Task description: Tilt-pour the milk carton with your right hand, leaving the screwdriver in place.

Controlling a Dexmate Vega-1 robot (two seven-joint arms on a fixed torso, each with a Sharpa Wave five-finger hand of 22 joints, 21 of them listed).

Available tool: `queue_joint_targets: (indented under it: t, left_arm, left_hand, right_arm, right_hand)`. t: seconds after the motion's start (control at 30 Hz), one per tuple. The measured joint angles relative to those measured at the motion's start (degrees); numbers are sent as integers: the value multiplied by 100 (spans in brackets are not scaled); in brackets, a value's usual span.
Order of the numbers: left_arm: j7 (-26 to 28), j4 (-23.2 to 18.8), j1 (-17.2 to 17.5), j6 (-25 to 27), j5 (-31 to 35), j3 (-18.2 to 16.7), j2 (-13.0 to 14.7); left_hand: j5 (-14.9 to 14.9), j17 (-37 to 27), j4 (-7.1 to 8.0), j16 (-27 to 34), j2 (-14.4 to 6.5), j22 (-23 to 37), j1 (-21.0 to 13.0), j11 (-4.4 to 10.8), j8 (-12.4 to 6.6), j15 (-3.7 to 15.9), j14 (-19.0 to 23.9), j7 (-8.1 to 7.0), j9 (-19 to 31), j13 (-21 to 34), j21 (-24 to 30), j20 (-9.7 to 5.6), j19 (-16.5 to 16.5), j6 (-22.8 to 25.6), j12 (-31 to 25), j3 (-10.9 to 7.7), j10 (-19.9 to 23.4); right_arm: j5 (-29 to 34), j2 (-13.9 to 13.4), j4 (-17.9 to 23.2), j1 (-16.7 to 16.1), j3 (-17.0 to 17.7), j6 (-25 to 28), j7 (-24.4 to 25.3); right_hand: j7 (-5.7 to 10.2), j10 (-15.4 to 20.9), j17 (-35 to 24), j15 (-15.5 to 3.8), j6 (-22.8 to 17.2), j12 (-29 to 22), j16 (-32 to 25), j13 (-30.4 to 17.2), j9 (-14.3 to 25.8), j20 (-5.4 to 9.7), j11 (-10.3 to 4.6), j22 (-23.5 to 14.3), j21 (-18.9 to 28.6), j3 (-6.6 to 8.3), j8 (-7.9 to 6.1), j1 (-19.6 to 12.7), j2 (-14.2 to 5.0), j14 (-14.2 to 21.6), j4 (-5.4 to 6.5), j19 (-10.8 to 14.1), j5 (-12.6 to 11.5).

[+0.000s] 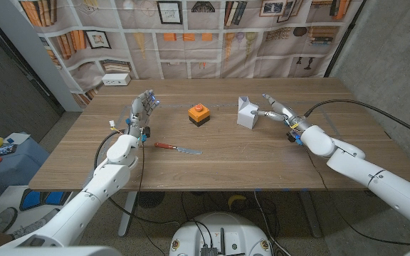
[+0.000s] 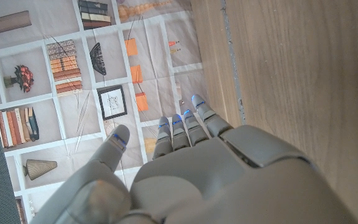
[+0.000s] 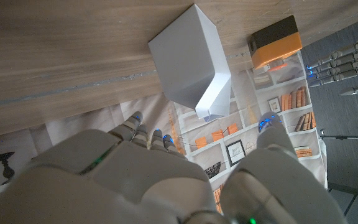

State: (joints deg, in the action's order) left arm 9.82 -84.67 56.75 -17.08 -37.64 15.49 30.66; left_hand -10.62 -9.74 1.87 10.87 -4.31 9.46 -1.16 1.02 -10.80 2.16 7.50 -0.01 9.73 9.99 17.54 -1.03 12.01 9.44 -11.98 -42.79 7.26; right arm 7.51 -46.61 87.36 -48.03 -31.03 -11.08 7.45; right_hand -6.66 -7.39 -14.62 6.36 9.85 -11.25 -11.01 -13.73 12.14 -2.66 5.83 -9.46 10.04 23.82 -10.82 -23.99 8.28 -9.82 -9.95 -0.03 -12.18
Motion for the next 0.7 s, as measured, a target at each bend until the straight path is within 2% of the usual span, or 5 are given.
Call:
queue_joint_targets:
  t: [0.5,0.6,0.7]
  left_arm:
    - [17,-80,68,22,0,-2,14]
    - [3,-82,81,22,-7,-2,13]
    - [-9,-82,92,22,-16,0,8]
  left_hand:
    - [0,0,0,0,0,0,0,-31,0,-11,50,0,0,0,-39,15,26,-1,0,0,31]
    - [0,1,0,0,0,0,0,-31,0,-11,50,0,0,0,-39,0,41,-1,0,0,31]
    - [0,1,0,0,0,0,0,-31,0,-11,50,0,0,0,-61,0,41,-1,0,0,31]
  right_arm:
    - [220,201,-367,227,-276,5,-37]
    - [286,243,-438,266,-321,-41,-16]
    - [328,290,-513,307,-372,-59,12]
  right_hand:
    - [1,-30,-1,0,0,-65,-46,-26,-1,-2,31,0,35,0,-26,-46,-46,0,0,2,0]
    - [0,-28,-1,7,0,-66,-46,-26,4,-39,29,0,57,0,-26,-46,-46,8,0,46,36]
    - [0,15,-1,31,0,-110,-91,-45,27,0,-9,0,62,0,-66,-46,-47,32,0,86,38]
